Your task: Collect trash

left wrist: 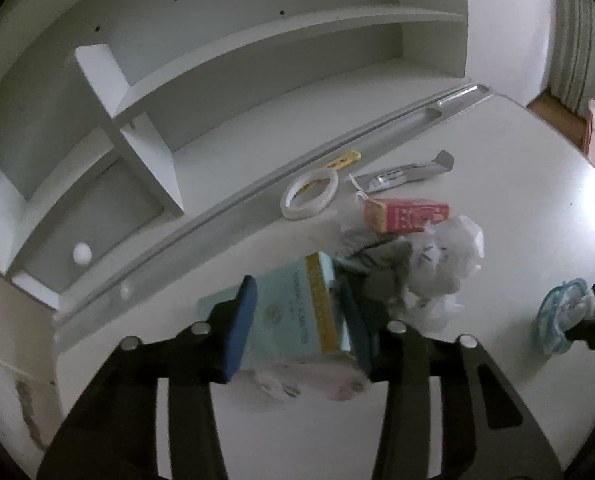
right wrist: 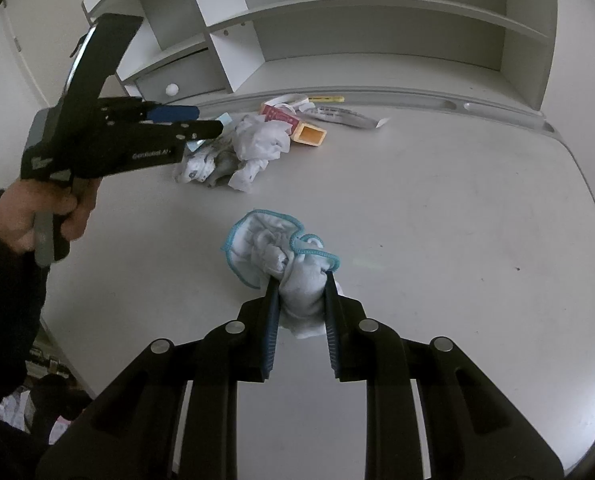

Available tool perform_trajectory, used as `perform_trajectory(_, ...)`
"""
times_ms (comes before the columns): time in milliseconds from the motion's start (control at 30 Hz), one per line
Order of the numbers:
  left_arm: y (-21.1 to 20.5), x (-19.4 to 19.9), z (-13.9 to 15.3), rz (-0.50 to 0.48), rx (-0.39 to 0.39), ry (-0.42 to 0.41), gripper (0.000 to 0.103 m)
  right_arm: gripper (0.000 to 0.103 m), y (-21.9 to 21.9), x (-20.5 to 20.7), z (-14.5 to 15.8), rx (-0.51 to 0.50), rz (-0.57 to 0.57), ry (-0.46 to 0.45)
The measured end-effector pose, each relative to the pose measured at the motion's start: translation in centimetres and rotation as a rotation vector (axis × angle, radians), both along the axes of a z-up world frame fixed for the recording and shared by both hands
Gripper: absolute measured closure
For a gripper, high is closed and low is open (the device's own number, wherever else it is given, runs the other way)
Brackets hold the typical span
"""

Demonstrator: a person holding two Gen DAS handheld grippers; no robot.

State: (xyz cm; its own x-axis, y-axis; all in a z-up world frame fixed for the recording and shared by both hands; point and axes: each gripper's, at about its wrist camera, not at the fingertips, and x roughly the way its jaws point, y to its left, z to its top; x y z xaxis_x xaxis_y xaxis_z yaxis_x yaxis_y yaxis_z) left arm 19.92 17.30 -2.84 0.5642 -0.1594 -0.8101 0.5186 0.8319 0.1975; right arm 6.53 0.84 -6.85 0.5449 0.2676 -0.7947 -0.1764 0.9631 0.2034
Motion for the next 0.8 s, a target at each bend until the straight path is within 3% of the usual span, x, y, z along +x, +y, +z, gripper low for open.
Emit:
perform_trajectory(33,0.5,0.6,0.0,0.012,-0.010,0.019,0.059,0.083,0.0,0.0,0.0,0.000,0.001,0.000)
perform_trajectory(67,1.3,1.3,0.0,0.044,-0.017,0.042,0.046,0.083,0.1,0.0,0.0,0.000,0.001,0.001)
perform_trajectory(133,3.0,2.8,-0.4,0.092,-0.019,0.055,0.031,0.083,0.1,0.1,-0.1,0.000,0.001,0.002)
perform_trajectory(267,5.8,4.3,-0.7,0.124,-0.020,0.088,0.026,0.083,0.2,0.2,-0.1,0.001,0.009,0.002)
perform_trajectory(433,7.8,4.5,0.8,-0.037,0.046,0.035,0.013,0.082,0.1,0.4,-0.2,0.000,0.017,0.008)
perform_trajectory(600,9.2,5.0,-0.2,-0.261,0.045,0.135,0.012,0.082,0.2,0.5,-0.2,0.003,0.023,0.007)
perform_trajectory(667,9.1,5.6,-1.4,-0.295,0.064,0.164,0.012,0.082,0.2,0.5,-0.3,0.002,0.024,0.008)
perform_trajectory(800,8.4,7.3,-2.2,-0.318,0.026,0.199,0.012,0.082,0.4,0.5,-0.2,-0.010,0.022,0.011)
